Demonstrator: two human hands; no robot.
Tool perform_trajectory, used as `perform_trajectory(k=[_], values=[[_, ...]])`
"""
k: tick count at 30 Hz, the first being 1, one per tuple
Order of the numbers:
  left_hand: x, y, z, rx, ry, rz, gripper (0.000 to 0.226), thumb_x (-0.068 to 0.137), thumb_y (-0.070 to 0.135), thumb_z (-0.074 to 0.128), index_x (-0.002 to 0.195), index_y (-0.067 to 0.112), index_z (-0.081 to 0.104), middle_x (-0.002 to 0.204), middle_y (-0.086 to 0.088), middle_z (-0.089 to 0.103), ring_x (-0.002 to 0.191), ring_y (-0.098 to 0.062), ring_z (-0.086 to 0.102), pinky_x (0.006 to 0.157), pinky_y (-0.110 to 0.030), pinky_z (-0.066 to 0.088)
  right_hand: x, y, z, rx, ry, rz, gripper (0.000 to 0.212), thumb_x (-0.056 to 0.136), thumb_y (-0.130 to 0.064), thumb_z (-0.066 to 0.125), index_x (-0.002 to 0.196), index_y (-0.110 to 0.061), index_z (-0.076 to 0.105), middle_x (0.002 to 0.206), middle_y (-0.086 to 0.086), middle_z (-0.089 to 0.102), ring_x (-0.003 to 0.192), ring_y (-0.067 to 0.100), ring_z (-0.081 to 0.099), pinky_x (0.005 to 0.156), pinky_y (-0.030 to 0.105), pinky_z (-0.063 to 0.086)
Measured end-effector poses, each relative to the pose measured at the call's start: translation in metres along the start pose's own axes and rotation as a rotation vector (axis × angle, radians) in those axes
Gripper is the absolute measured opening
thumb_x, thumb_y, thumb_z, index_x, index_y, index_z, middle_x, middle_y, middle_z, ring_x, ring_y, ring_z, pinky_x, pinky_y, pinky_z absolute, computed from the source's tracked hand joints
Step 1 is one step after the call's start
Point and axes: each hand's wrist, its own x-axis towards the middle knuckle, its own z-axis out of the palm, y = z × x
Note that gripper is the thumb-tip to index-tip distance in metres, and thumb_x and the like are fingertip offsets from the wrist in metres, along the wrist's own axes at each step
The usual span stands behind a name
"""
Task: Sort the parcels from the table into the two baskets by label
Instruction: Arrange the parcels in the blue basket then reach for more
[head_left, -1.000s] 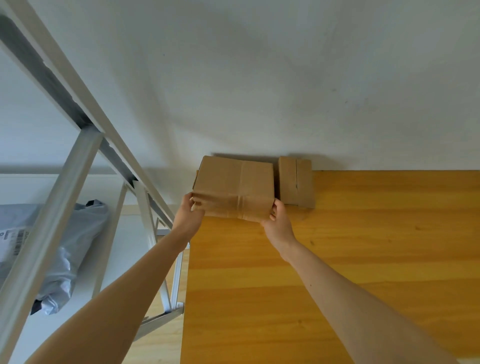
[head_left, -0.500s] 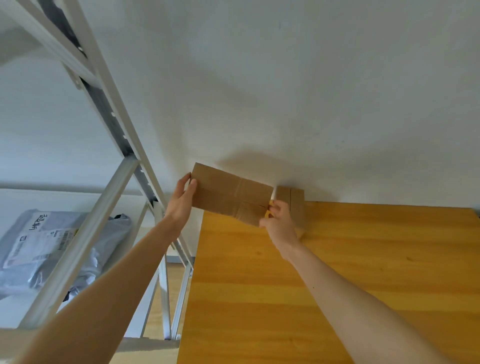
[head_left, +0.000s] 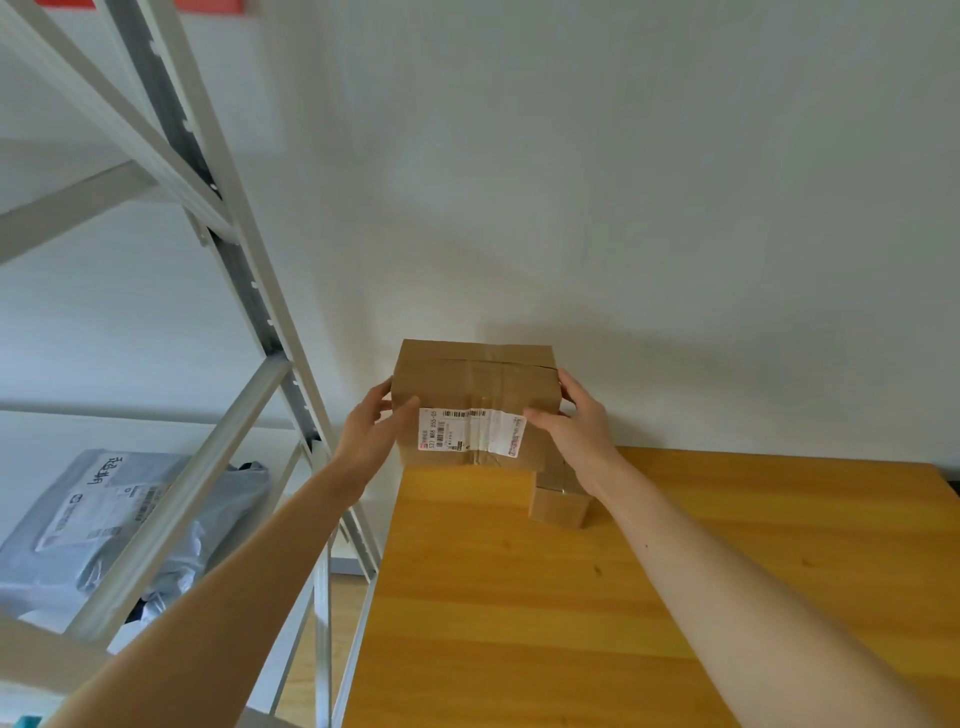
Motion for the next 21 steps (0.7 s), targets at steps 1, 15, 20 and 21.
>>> perform_trajectory(k=[1,15,20,21], values=[[-0.003,0.002,0.0,0.021,-0.012,0.019,0.056,0.094,0.038,0.058,0.146,0.03,0.038,0.138,-0.001,0.05,0.13,-0.023,0.044,0.106,-0.04,0.037,0.0,-0.001,-0.003,-0.006,0.022,-0.012,0.076,0.086,-0.015,0.071,0.149,-0.03,0.032,0.148,0.0,0.043,0.13,0.024,0.047,0.102,0.045,0.047],[-0.022,0.005,0.004,0.152,-0.062,0.025,0.079,0.067,0.044,0.076,0.137,0.035,0.04,0.13,0.002,0.056,0.119,-0.025,0.055,0.1,-0.051,0.048,-0.018,0.007,-0.011,-0.069,0.09,-0.095,0.073,0.079,-0.027,0.079,0.141,-0.027,0.041,0.136,-0.002,0.051,0.122,0.02,0.05,0.101,0.045,0.048],[-0.026,0.007,0.006,-0.013,0.006,0.031,0.079,0.082,0.007,0.074,0.146,0.025,0.031,0.12,-0.001,0.06,0.107,-0.019,0.059,0.095,-0.039,0.05,-0.022,0.007,-0.01,-0.079,0.067,-0.091,0.071,0.074,-0.033,0.083,0.132,-0.027,0.043,0.13,-0.002,0.054,0.116,0.02,0.055,0.096,0.043,0.052],[-0.027,0.007,0.005,-0.034,0.008,0.042,0.081,0.082,0.005,0.073,0.146,0.028,0.029,0.121,-0.002,0.059,0.107,-0.019,0.059,0.094,-0.041,0.051,-0.022,0.006,-0.01,-0.101,0.066,-0.091,0.072,0.072,-0.037,0.083,0.13,-0.026,0.042,0.128,-0.001,0.054,0.114,0.02,0.055,0.095,0.043,0.053]])
